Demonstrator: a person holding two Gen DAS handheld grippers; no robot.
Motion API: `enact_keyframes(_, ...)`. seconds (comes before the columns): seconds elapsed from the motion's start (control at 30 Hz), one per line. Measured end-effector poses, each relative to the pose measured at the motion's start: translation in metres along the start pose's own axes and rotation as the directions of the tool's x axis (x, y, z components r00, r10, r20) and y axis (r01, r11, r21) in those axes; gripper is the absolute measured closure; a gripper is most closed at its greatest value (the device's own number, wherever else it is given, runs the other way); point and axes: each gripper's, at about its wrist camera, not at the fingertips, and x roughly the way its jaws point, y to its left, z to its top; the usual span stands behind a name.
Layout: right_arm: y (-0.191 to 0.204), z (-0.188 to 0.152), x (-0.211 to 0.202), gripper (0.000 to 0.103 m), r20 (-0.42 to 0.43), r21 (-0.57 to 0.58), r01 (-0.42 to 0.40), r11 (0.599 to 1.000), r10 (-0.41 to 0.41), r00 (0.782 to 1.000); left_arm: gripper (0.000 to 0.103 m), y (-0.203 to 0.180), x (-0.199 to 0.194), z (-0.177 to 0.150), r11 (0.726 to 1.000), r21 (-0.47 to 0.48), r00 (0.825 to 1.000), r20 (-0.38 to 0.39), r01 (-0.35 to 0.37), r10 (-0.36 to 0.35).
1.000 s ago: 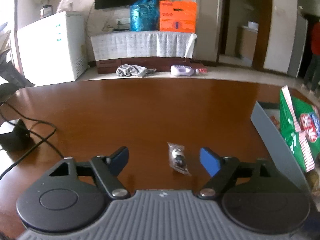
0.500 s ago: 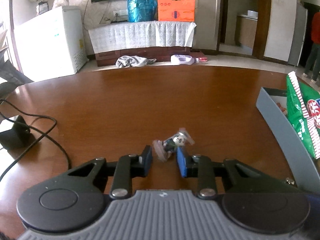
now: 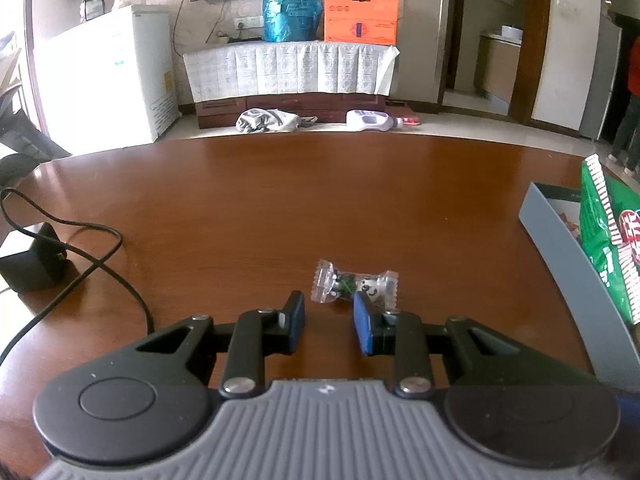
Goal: Organize snacks
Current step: 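Grasp the panda candy with the left tool while the right tool grasps the brown chocolate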
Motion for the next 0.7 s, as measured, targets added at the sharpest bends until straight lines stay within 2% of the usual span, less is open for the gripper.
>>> enact_keyframes(0.13, 0.007, -0.001, -0.002, 0.013, 0.011, -0.011, -0.028, 1.000, 0.028, 1.000, 0.076, 0.001, 0.002, 0.002, 1.000, -0.004, 1.000, -0.003, -0.003, 0.003)
enact_keyframes(0.37, 0.007, -0.003, -0.009, 0.021, 0.050, 0.002, -0.098, 0.995, 0.097, 0.994, 0.076, 0.005, 0.001, 0.004, 1.000, -0.025, 1.000, -0.003, 0.006, -0.006)
enact_keyframes(0.47, 0.006, -0.003, -0.012, 0.021, 0.070, 0.007, -0.074, 0.997, 0.073, 0.995, 0.076, 0.006, 0.000, 0.003, 0.999, -0.038, 1.000, 0.017, 0.014, -0.013)
enact_keyframes(0.57, 0.003, -0.004, -0.012, 0.021, 0.057, 0.020, -0.060, 0.998, 0.059, 0.997, 0.076, 0.004, -0.002, 0.001, 0.998, -0.047, 0.998, 0.057, 0.041, -0.038)
enact_keyframes(0.63, 0.003, -0.004, -0.010, 0.021, 0.044, 0.021, -0.057, 0.998, 0.056, 0.997, 0.075, 0.001, -0.001, 0.000, 0.998, -0.032, 0.997, 0.054, 0.055, -0.053)
enact_keyframes(0.7, 0.005, -0.005, -0.009, 0.021, 0.038, 0.019, -0.052, 0.998, 0.051, 0.998, 0.069, -0.001, 0.002, 0.000, 0.998, -0.026, 0.998, 0.045, 0.050, -0.049)
